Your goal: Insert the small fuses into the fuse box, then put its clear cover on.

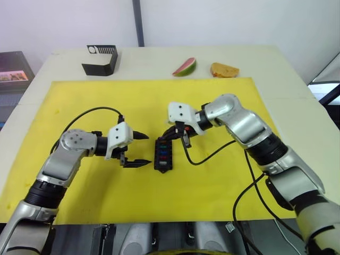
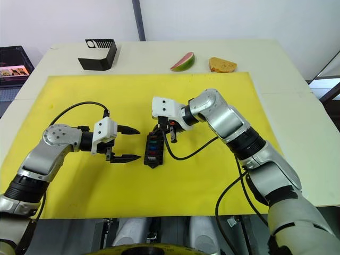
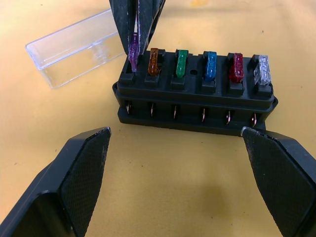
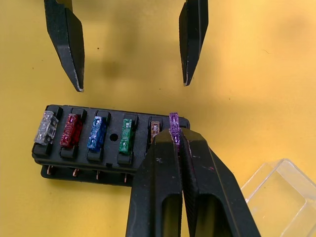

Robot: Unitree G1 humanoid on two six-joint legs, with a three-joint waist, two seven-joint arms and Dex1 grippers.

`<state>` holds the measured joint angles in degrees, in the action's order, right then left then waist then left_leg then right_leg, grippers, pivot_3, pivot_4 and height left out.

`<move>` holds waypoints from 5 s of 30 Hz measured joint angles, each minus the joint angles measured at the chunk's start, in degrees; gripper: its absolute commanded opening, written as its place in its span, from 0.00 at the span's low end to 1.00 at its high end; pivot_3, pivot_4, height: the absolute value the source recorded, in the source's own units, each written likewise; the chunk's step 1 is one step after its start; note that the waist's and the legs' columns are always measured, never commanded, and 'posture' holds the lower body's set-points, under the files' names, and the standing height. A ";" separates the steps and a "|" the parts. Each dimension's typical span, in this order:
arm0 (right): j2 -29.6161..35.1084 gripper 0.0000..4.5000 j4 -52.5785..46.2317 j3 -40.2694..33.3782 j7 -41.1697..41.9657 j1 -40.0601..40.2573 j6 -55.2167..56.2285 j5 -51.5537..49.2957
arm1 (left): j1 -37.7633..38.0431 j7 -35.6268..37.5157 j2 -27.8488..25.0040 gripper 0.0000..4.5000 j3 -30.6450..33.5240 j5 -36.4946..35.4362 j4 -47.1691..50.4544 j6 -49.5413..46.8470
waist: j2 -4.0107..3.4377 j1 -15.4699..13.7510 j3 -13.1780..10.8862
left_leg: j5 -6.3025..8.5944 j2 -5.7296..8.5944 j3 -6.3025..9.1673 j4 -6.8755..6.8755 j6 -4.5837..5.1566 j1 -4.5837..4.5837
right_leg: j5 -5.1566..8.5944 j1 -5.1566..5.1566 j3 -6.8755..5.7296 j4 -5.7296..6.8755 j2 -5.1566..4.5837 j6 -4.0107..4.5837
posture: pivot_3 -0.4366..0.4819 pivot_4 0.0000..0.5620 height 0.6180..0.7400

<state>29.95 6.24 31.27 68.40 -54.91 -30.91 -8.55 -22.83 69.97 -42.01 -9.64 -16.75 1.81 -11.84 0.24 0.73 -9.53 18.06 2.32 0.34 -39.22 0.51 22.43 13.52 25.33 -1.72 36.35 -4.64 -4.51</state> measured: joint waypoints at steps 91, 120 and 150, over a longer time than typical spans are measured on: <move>-2.39 0.00 0.92 -4.06 0.21 2.36 -4.30 3.35 | 0.72 -0.28 1.29 0.99 -0.52 0.49 2.97 -0.62 | 0.00 -0.01 0.01 | -0.01 0.00 0.00 -0.03 -0.01 -0.02 | 0.00 -0.01 0.00 0.08 0.02 0.00 | 0.48 0.27 1.00; -3.06 0.32 0.77 -3.10 1.46 0.78 -8.64 4.97 | 0.74 -0.37 1.50 1.00 -0.56 1.44 2.93 -0.37 | 0.00 0.01 0.02 | -0.01 0.00 0.00 -0.03 -0.02 -0.04 | 0.00 -0.01 0.00 0.10 0.03 0.00 | 0.48 0.27 1.00; -1.95 0.77 -0.60 -5.43 2.13 -0.69 -9.98 2.16 | 0.69 -0.41 1.87 1.00 -0.57 2.00 2.63 -0.16 | 0.00 0.00 0.02 | -0.01 0.00 0.00 -0.04 -0.02 -0.04 | 0.00 -0.01 0.00 0.10 0.03 0.00 | 0.48 0.27 1.00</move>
<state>28.00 5.64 25.84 70.53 -55.60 -40.89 -6.39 -22.15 69.56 -40.14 -10.21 -14.75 4.43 -12.00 0.25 0.73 -9.51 18.05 2.32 0.34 -39.26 0.49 22.39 13.51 25.32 -1.72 36.45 -4.61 -4.51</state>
